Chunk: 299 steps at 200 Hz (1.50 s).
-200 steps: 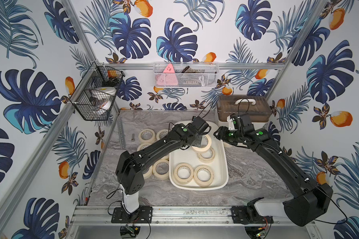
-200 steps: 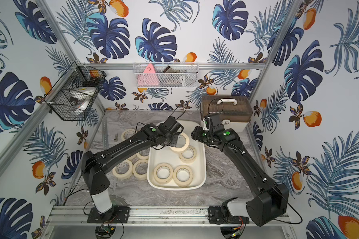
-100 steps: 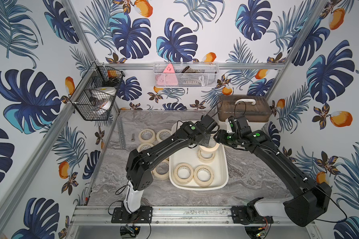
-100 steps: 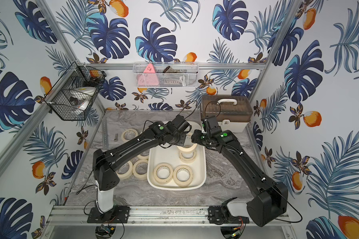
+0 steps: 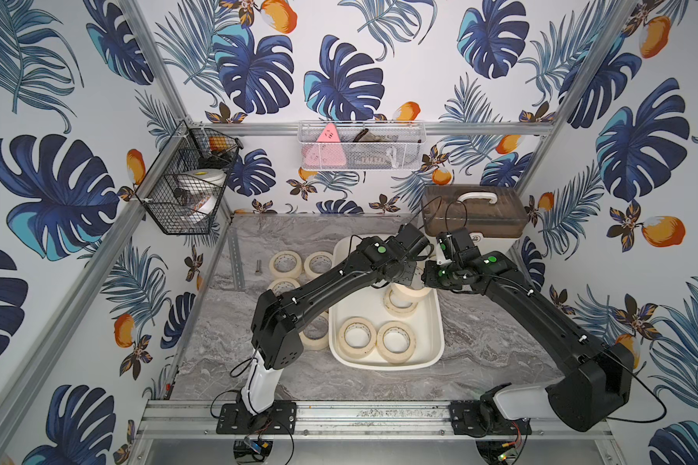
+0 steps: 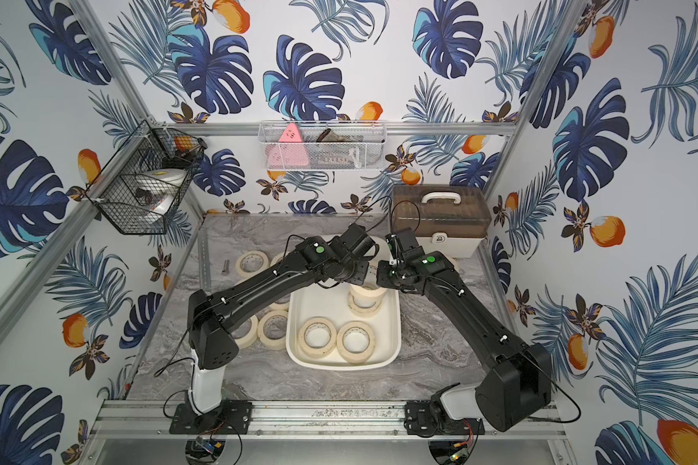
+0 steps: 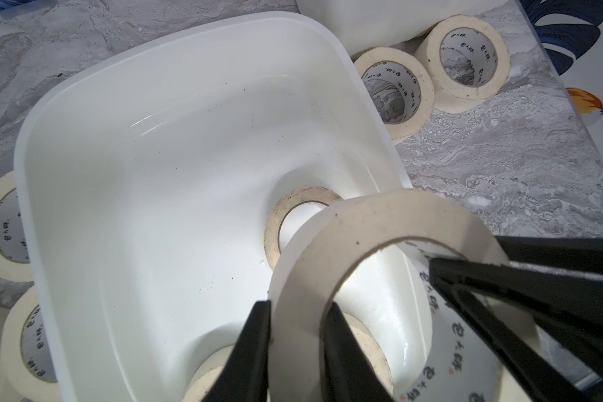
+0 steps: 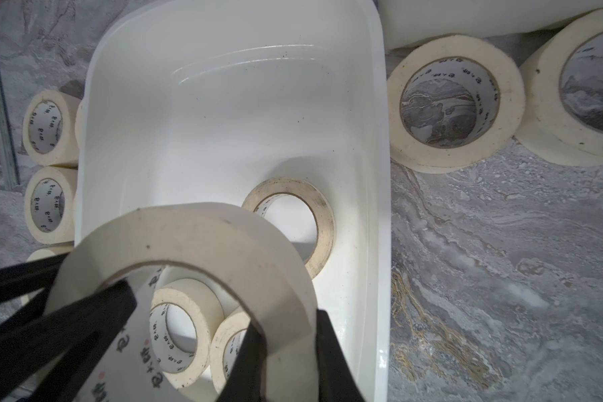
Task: Take out the art tape in the storage box
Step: Pick up the art tape from the storage box, then place the art tape at the center of the board.
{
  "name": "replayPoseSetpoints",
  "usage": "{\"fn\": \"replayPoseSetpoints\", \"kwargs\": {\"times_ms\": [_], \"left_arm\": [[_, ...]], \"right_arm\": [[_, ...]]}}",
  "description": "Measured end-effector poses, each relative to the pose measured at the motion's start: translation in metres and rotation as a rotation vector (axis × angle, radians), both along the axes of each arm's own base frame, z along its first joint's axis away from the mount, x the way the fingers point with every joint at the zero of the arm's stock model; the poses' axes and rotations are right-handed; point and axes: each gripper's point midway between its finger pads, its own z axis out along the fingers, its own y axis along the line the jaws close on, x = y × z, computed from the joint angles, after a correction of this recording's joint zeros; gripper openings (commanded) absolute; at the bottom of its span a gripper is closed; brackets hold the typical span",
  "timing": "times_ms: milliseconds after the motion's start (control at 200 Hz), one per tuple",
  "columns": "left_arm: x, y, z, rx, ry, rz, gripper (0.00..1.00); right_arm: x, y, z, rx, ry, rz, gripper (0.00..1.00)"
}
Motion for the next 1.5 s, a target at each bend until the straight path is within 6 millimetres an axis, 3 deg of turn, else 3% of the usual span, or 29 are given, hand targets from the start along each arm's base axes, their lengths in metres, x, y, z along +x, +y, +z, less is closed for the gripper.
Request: {"fn": "replayPoseSetpoints", "kwargs": {"times_ms": [70, 280, 420, 711, 966, 1106, 1266, 1496], "left_arm": [[-0.001, -0.002, -0.001, -0.01, -0.001, -0.008, 0.35], [-0.014, -0.003, 0.008, -0.076, 0.019, -0.041, 0.59], [-0.023, -0.008, 0.022, -0.143, 0.022, -0.081, 0.7], [-0.034, 0.004, 0.049, -0.218, -0.03, -0.094, 0.79], [-0.034, 0.024, 0.052, -0.215, -0.063, -0.06, 0.8], [-0.032, 0.03, 0.044, -0.201, -0.053, -0.047, 0.81], [-0.033, 0.037, 0.038, -0.191, -0.043, -0.035, 0.81], [-0.03, 0.042, 0.036, -0.189, -0.042, -0.024, 0.81]], "right_arm": [[-0.001, -0.002, -0.001, -0.01, 0.004, 0.0, 0.0], [0.004, -0.005, 0.0, -0.01, -0.003, -0.033, 0.0], [0.007, -0.009, 0.003, -0.031, -0.022, -0.05, 0.0], [0.013, -0.031, 0.009, -0.129, -0.07, -0.121, 0.0], [0.013, -0.085, 0.008, -0.258, -0.088, -0.342, 0.0], [0.008, -0.122, -0.007, -0.27, -0.052, -0.481, 0.0], [-0.007, -0.163, -0.04, -0.271, 0.024, -0.612, 0.0], [-0.017, -0.158, -0.089, -0.241, 0.13, -0.607, 0.0]]}}
